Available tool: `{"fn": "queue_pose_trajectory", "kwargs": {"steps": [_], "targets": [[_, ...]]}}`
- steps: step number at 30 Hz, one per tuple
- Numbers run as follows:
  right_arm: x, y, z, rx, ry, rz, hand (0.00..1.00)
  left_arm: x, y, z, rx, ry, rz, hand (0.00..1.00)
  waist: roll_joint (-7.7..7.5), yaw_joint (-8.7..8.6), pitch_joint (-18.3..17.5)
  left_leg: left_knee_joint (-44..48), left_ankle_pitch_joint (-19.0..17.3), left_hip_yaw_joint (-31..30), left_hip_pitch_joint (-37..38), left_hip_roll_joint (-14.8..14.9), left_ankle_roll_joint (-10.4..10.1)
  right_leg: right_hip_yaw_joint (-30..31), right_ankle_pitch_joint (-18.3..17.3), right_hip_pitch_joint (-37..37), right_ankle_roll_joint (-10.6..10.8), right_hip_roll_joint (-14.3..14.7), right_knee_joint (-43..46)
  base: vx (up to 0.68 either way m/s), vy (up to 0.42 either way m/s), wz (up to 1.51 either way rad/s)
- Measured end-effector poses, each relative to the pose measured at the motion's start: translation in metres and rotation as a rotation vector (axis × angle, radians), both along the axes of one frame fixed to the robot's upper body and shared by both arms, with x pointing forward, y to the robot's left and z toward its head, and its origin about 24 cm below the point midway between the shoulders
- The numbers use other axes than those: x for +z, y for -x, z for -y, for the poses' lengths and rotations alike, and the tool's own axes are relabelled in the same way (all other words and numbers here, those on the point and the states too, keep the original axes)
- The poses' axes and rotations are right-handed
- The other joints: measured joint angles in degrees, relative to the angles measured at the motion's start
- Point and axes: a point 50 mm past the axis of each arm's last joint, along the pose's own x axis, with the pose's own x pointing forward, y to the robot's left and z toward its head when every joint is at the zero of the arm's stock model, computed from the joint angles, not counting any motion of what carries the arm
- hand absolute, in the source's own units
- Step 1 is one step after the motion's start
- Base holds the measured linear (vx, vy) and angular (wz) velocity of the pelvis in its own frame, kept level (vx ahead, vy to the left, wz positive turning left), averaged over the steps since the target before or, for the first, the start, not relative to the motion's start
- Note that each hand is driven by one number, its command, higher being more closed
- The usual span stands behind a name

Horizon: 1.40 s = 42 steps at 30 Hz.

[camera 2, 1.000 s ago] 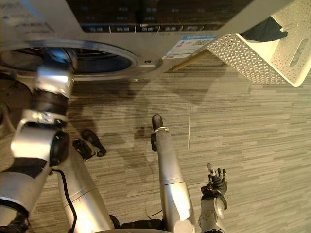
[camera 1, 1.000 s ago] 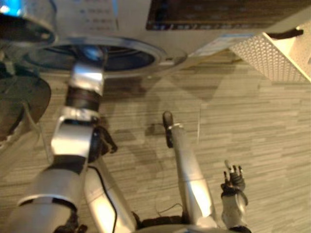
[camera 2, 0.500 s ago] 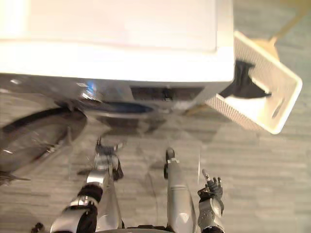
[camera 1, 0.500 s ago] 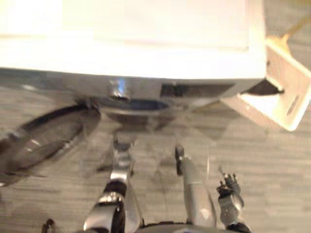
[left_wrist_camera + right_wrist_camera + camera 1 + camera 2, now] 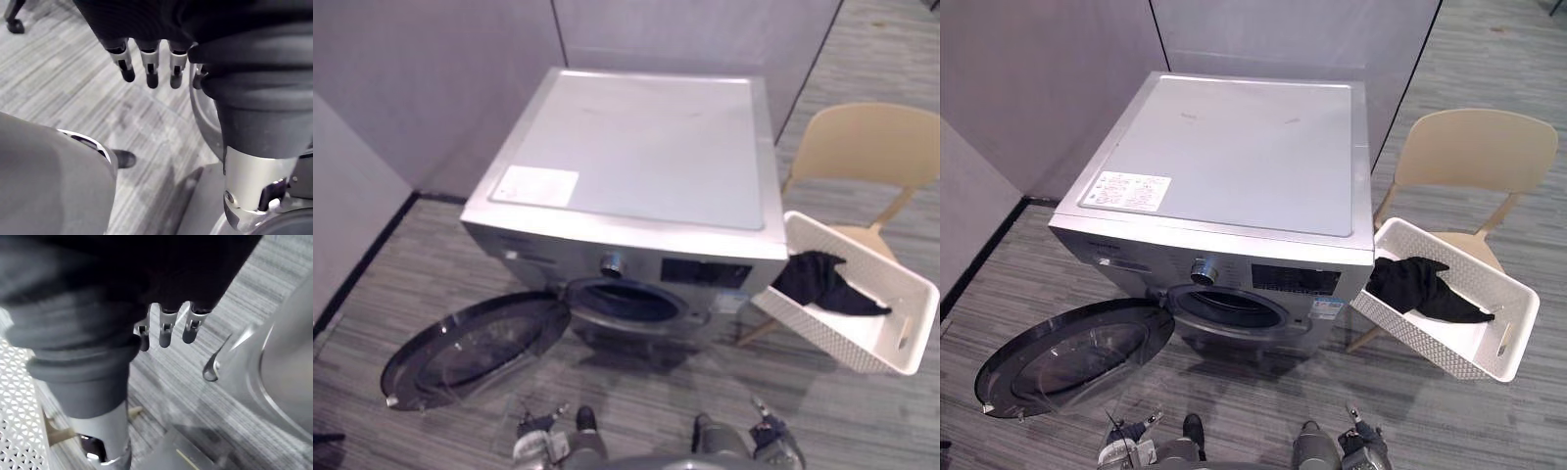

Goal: Pick up the laundry basket with both hands and put the clothes into the washing machine.

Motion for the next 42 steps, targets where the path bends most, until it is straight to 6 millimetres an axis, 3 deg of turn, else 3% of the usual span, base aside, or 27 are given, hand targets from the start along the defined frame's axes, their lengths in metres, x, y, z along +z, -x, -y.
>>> {"fn": "queue_pose_trajectory", "kwargs": {"steps": [3,4,5,7,8,9,11,13,16,17,19,22,23,24,26,28,29,30,31,32,35,39,41,42], "targets": [[-0.002,0.006,0.002,0.026,0.005,-0.031,0.0,0.001,-0.002,0.0,0.006,0.013,0.016,0.0,-0.31,-0.14,-0.18,0.04,3.88,0.4,-0.32,-1.24,2.22,-2.82,-1.68,1.41,-0.52,-1.44,1.07,-0.1,-0.034,0.65],[-0.003,0.005,0.001,0.03,0.0,-0.035,0.0,0.002,-0.007,0.001,0.002,0.021,0.035,0.0,-0.68,-0.2,-0.42,-0.54,4.21,0.65,-0.72,-1.55,2.43,-4.12,-0.75,1.85,-1.73,-2.07,-0.2,-0.11,0.024,0.51],[-0.003,0.003,0.002,0.017,-0.002,-0.033,0.0,0.003,-0.009,0.001,0.006,0.028,0.049,0.0,-0.66,0.3,-0.39,7.98,-2.17,1.7,-2.69,-1.89,1.52,-4.89,-0.32,2.08,-1.82,-2.49,-0.24,-0.09,0.033,0.39],[-0.001,-0.004,0.004,0.017,-0.002,-0.02,0.0,0.002,-0.006,0.001,-0.012,0.026,0.042,0.0,-0.67,0.65,-0.38,15.67,-9.4,-2.15,-2.49,-5.08,1.48,-3.6,0.64,3.67,-1.25,-2.39,-2.06,-0.07,0.058,-0.14],[0.0,-0.007,0.006,0.027,0.002,-0.013,0.0,0.001,-0.002,0.001,-0.02,0.025,0.032,0.0,-0.35,0.75,-0.57,15.07,-10.46,-3.02,-1.57,-5.63,1.93,-2.55,1.11,4.19,-1.11,-1.62,-3.4,-0.08,0.11,-0.62],[0.001,-0.01,0.007,0.024,0.005,-0.001,0.0,-0.002,0.005,0.002,-0.03,0.031,0.011,0.0,-0.01,1.03,-1.19,10.83,-11.62,-2.86,0.5,-5.62,3.65,0.31,2.55,4.58,-0.84,0.49,-6.31,-0.07,0.101,-0.75],[-0.001,-0.005,0.004,0.012,-0.006,-0.011,0.0,-0.003,0.009,-0.001,-0.04,0.037,-0.002,0.0,-0.47,1.3,-2.48,7.49,-11.54,-0.97,1.5,-6.29,3.85,4.75,5.4,4.7,-0.55,1.47,-11.4,-0.04,0.097,-0.85],[-0.003,0.003,0.004,0.007,-0.006,-0.029,0.0,-0.004,0.008,-0.002,-0.09,0.021,-0.022,0.0,-1.57,1.07,-3.17,4.52,-10.19,0.85,2.02,-7.59,4.67,8.65,10.7,4.84,-0.16,1.24,-17.43,0.0,0.131,-0.85],[-0.008,0.027,0.005,-0.016,-0.003,-0.078,0.0,-0.005,0.008,-0.004,-0.182,-0.004,-0.063,0.0,-2.24,-1.32,-3.56,0.81,-8.92,2.63,3.35,-9.02,5.28,10.18,13.5,4.87,-0.1,0.83,-20.79,0.08,0.107,-0.43],[-0.009,0.037,0.003,-0.034,-0.009,-0.094,0.0,-0.005,0.006,-0.004,-0.199,-0.006,-0.067,0.0,-2.42,-1.67,-3.08,0.94,-8.82,4.54,3.75,-8.6,5.59,11.45,13.81,4.14,0.02,1.33,-19.82,0.09,0.059,-0.61],[-0.01,0.036,-0.001,-0.042,-0.022,-0.09,0.0,-0.005,0.004,-0.003,-0.208,-0.005,-0.06,0.0,-2.13,-1.57,-1.8,1.82,-9.09,8.63,4.17,-6.88,5.94,10.63,14.4,0.4,-0.49,3.47,-15.18,0.08,0.012,-1.14],[-0.01,0.035,-0.005,-0.037,-0.025,-0.088,0.0,-0.003,-0.003,0.001,-0.212,0.003,-0.036,0.0,-0.77,-1.58,0.84,2.76,-9.34,14.91,6.92,-3.42,6.12,-0.58,15.88,-2.49,-3.57,4.74,-9.77,0.03,-0.076,-1.01],[-0.01,0.042,-0.004,-0.037,-0.021,-0.104,0.0,-0.002,-0.006,0.004,-0.211,0.006,-0.022,0.0,-0.44,-1.87,1.09,2.4,-9.47,16.17,8.4,-3.14,6.0,-5.08,11.82,-4.04,-6.81,3.19,-3.83,0.04,-0.138,-0.54],[-0.011,0.046,-0.003,-0.042,-0.02,-0.112,0.0,-0.002,-0.008,0.005,-0.208,0.008,-0.014,0.0,-0.43,-1.87,1.08,2.39,-9.71,16.51,9.07,-3.12,5.61,-6.12,9.96,-5.08,-7.01,1.96,0.25,0.04,-0.119,-0.16],[-0.013,0.068,-0.002,-0.08,-0.035,-0.167,0.0,-0.001,-0.01,0.009,-0.202,0.016,-0.001,0.0,-0.14,-1.81,1.18,2.78,-10.56,17.39,11.16,-1.55,3.79,-4.81,6.4,-5.88,-5.17,-2.79,8.75,0.06,-0.166,-0.07],[-0.015,0.075,-0.007,-0.096,-0.053,-0.188,0.0,0.0,-0.011,0.007,-0.194,0.01,0.003,0.0,-0.77,-1.72,0.82,3.28,-10.27,17.41,11.6,-0.47,1.89,-1.36,6.59,-5.9,-4.49,-6.27,8.13,0.12,-0.317,-0.15],[-0.016,0.08,-0.012,-0.115,-0.076,-0.202,0.0,0.0,-0.009,0.002,-0.164,0.003,0.008,0.0,-2.64,-1.78,-0.07,3.77,-9.9,17.03,11.45,-0.33,0.13,1.75,6.33,-5.0,-1.15,-7.83,5.51,0.16,-0.396,-0.09],[-0.017,0.081,-0.014,-0.12,-0.084,-0.208,0.0,0.0,-0.007,0.001,-0.156,0.002,0.002,0.0,-2.78,-1.87,-0.11,3.77,-9.69,16.45,11.28,-0.1,-0.3,2.25,4.58,-4.13,1.21,-7.15,4.57,0.15,-0.433,-0.14],[-0.017,0.083,-0.012,-0.12,-0.083,-0.217,0.0,-0.001,-0.007,0.006,-0.137,0.018,0.008,0.0,-1.36,-1.71,-0.07,3.1,-9.07,15.27,10.96,1.6,-1.29,1.64,2.37,-3.39,2.31,-4.8,2.29,0.11,-0.476,-0.17],[-0.016,0.08,-0.003,-0.112,-0.059,-0.212,0.0,-0.002,-0.006,0.016,-0.116,0.046,0.01,0.0,0.69,-1.72,-0.01,2.41,-8.1,14.0,10.66,3.29,-1.22,0.96,1.84,-3.69,1.38,-2.75,3.0,0.08,-0.44,-0.18],[-0.015,0.074,0.003,-0.093,-0.049,-0.208,0.0,-0.003,-0.002,0.017,-0.101,0.049,0.0,0.0,0.97,-1.83,-0.18,2.33,-3.62,12.31,11.56,5.37,-2.62,-0.68,-1.18,-3.24,-0.76,-0.73,6.54,0.03,-0.329,0.17],[-0.01,0.05,0.014,-0.057,-0.014,-0.156,0.0,-0.002,-0.003,0.009,-0.041,0.044,0.016,0.0,-0.24,-2.01,-0.38,9.29,-0.22,9.9,6.85,8.68,-1.0,-4.7,-3.74,-2.27,-2.83,-0.21,7.86,-0.04,-0.251,0.47],[-0.007,0.04,0.018,-0.046,0.018,-0.12,0.0,-0.001,-0.002,0.001,-0.027,0.027,0.017,0.0,-1.54,-1.53,-0.26,16.02,0.5,10.92,4.08,9.2,3.33,-4.81,-4.25,-1.45,-3.51,-0.73,7.79,-0.08,-0.179,0.2],[-0.004,0.035,0.023,-0.042,0.042,-0.099,0.0,-0.001,0.0,-0.002,-0.024,0.019,0.011,0.0,-1.6,-1.37,-0.22,22.72,-1.57,10.29,1.86,9.12,5.77,-4.5,-4.2,-0.9,-3.55,-0.82,7.2,-0.04,-0.094,-0.09]]}}
